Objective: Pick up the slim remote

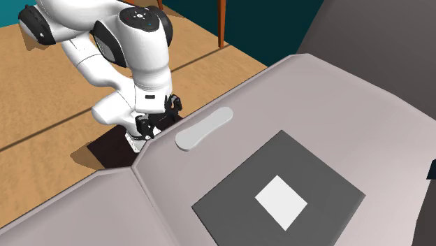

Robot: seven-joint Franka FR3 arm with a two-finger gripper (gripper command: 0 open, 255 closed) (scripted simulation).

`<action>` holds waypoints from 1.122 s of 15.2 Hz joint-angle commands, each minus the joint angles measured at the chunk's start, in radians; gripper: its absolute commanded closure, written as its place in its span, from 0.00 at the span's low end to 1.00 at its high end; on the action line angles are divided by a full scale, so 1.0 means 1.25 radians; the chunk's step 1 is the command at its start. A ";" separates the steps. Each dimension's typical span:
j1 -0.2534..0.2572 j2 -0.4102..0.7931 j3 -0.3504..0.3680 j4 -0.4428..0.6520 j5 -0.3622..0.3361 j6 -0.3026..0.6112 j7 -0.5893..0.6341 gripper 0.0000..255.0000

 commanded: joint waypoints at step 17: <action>0.295 0.302 -0.153 0.307 0.023 0.009 -0.914 0.00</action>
